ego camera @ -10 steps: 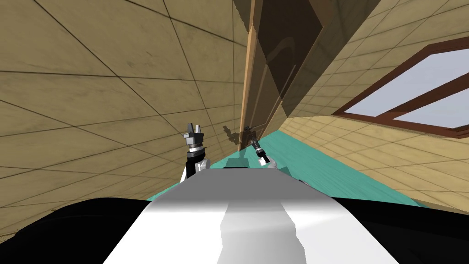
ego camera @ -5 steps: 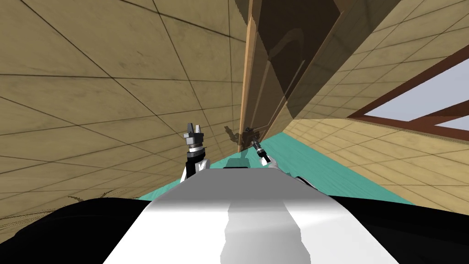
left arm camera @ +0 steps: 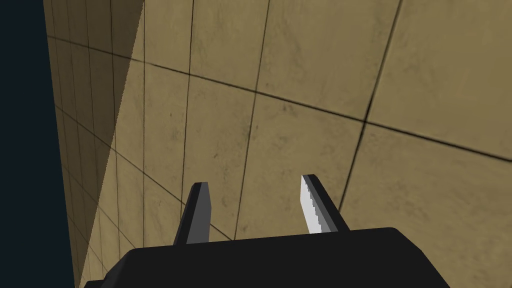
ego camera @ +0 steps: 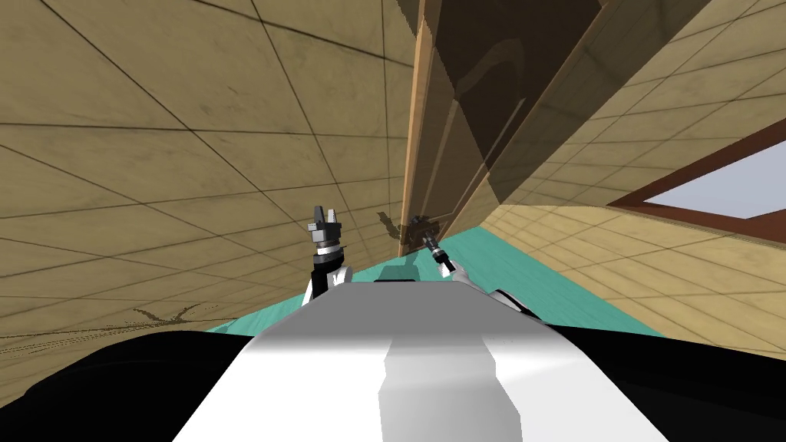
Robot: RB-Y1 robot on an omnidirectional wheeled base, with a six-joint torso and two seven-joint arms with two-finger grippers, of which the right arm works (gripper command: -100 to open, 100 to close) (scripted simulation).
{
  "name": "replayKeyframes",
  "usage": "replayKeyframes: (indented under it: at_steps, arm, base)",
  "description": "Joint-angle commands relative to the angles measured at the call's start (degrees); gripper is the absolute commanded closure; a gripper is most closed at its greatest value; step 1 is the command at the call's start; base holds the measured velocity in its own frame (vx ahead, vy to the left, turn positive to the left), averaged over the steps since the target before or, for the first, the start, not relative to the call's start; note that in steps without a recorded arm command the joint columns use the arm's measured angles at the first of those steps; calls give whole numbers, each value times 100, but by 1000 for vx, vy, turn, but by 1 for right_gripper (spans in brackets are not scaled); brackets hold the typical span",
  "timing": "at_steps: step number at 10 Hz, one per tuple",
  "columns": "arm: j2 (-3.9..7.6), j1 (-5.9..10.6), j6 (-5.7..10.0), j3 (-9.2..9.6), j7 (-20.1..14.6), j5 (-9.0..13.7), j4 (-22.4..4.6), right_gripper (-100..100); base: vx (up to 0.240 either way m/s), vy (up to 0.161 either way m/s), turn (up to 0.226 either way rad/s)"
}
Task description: Pull the door open
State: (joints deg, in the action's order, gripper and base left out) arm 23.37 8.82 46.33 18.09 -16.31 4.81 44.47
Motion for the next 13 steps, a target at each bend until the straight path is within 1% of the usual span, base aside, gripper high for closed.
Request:
replayKeyframes:
  at_steps: [1,3,4,5,6,8,9,10,11,12,13]
  arm:
    - [61,69,33,48,-61,12,-175,-100]
    - [111,154,86,92,-118,22,-378,-100]
    - [149,220,127,126,-163,29,-535,-100]
    - [167,251,147,143,-184,32,-610,-100]
    - [156,220,126,129,-168,30,-538,-100]
    - [196,215,171,-92,-127,144,-741,-100]
    - [207,212,184,-159,-113,179,-797,-100]
    - [233,206,212,-309,-84,255,-924,-100]
    - [247,202,227,-388,-69,296,-991,-100]
    - [275,196,259,-549,-39,379,-1126,-100]
    - [275,196,259,-549,-39,379,-1126,-100]
  base:
    - [88,-159,138]
    - [64,-118,108]
    - [70,-147,151]
    - [77,-136,97]
    - [32,-55,17]
    - [36,8,291]
    - [61,29,242]
    - [81,29,349]
    - [69,19,288]
    - [79,9,367]
    - [64,-7,113]
